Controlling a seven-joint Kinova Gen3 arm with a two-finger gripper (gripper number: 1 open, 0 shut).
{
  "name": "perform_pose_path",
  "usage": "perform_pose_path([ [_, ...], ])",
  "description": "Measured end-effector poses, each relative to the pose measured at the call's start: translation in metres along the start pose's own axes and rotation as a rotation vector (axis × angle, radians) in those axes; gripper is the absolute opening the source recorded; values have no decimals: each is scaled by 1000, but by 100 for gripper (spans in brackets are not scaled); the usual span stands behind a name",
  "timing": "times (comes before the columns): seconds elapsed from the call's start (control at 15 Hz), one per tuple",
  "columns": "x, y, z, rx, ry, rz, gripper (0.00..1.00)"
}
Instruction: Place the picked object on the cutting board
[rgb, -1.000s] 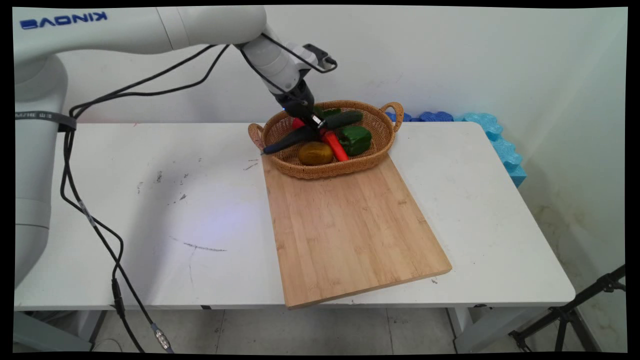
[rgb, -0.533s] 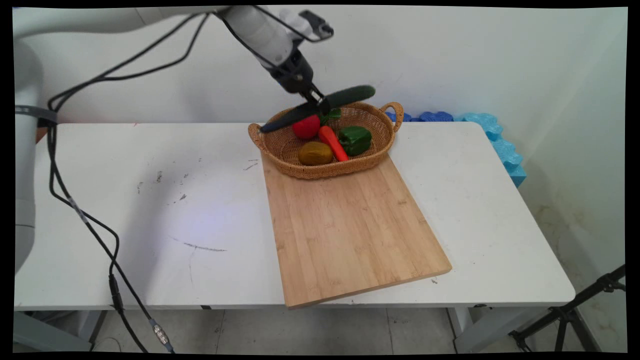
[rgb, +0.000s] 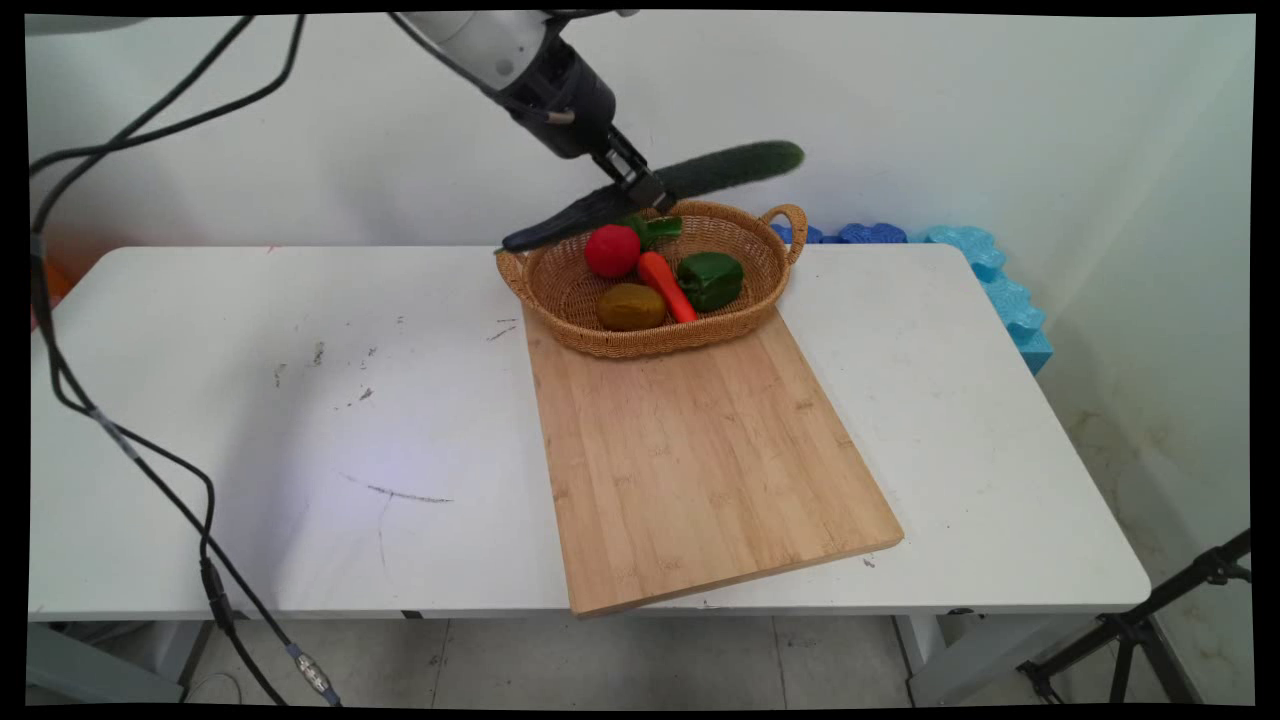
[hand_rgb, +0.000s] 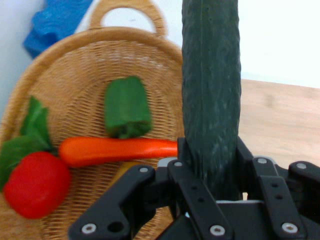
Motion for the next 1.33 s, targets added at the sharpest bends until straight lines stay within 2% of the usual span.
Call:
perform_pose_path([
  [0.27,-20,36,-12,-68,4,50,0],
  [0.6,-44,67,-1,-99,-18,63,0],
  [0.87,-62,82,29,-92,-46,68,0],
  [1.33,-85,87,82,-54,-76,69,0],
])
